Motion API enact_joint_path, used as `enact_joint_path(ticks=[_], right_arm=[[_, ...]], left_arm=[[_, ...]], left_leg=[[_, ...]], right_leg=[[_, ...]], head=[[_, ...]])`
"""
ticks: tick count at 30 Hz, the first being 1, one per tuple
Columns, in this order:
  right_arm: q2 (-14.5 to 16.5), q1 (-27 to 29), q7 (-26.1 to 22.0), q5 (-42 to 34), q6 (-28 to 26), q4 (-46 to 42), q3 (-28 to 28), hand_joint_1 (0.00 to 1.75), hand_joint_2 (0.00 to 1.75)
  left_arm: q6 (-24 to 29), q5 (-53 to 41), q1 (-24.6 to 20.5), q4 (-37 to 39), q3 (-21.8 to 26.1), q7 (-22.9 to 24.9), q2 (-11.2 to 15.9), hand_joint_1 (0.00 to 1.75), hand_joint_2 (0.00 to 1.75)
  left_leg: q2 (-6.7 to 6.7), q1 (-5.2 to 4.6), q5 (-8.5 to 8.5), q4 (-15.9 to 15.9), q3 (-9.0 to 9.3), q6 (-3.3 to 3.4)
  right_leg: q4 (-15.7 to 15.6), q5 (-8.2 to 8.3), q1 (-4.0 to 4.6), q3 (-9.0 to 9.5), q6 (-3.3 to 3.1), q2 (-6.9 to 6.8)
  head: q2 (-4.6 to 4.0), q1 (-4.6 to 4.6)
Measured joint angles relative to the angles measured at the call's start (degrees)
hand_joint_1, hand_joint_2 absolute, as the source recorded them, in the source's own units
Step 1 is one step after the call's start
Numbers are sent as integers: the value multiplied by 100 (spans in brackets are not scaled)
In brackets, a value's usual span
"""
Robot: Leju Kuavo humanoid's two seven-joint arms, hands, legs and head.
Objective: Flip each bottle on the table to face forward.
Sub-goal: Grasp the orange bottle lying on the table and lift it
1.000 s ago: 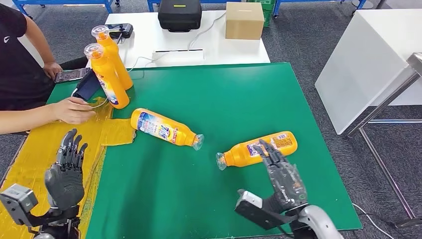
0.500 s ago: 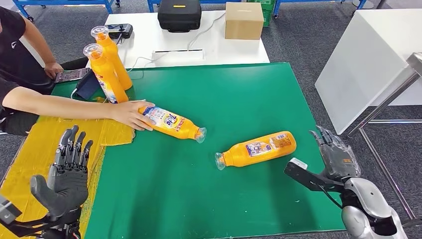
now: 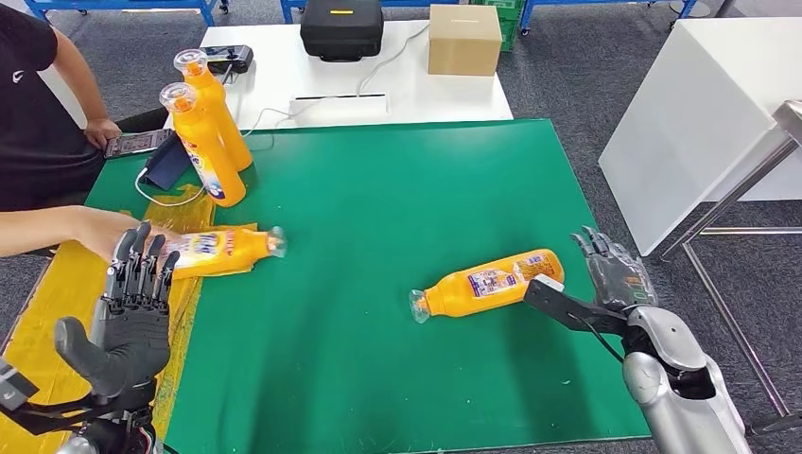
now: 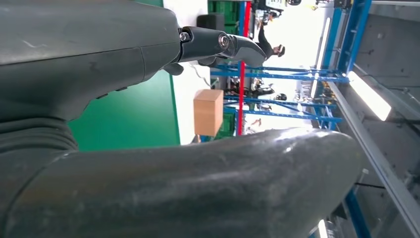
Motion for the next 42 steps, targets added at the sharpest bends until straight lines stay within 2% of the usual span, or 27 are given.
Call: enact_joint_path(ticks=[10, 21, 25, 29, 31, 42], right_arm=[[387, -630, -39, 214, 58, 830, 803, 0, 175], [402, -1009, -78, 839, 74, 1591, 1549, 3, 175], [349, -1122, -84, 1039, 242, 1814, 1719, 175, 175], [131, -1424, -182, 1212, 867, 2054, 2017, 175, 175], [-1, -1542, -197, 1231, 1008, 2128, 2139, 175, 175], [-425, -1725, -197, 1024, 1194, 2171, 2435, 175, 175]], left_arm=[[-166, 539, -243, 111, -22, 241, 1, 0, 0], [-281, 933, -418, 340, 17, 423, 9, 0, 0], [-301, 991, -484, 419, 34, 485, 9, 0, 0], [-263, 1081, -677, 491, 28, 658, 9, 0, 0], [-201, 1115, -756, 521, 18, 710, 9, 0, 0], [-207, 1131, -798, 715, -1, 534, 25, 0, 0]], left_leg=[[-5, 3, 1, 0, -2, -1], [-7, 0, 1, 1, -3, 0], [-7, 0, 1, 1, -2, 0], [-13, -1, 2, 3, 5, 0], [-15, -1, 3, 3, 10, 1], [-14, -4, 2, 3, 17, 1]], right_leg=[[2, 0, 1, -1, 0, -1], [2, 0, 0, -1, 0, -2], [2, 0, 0, -2, 1, -3], [1, 0, 0, 4, 0, -7], [1, 0, 0, 11, 1, -11], [0, 0, -2, 20, 1, -11]], head=[[1, -1], [0, 1], [1, -1], [0, 1], [1, 1], [0, 1]])
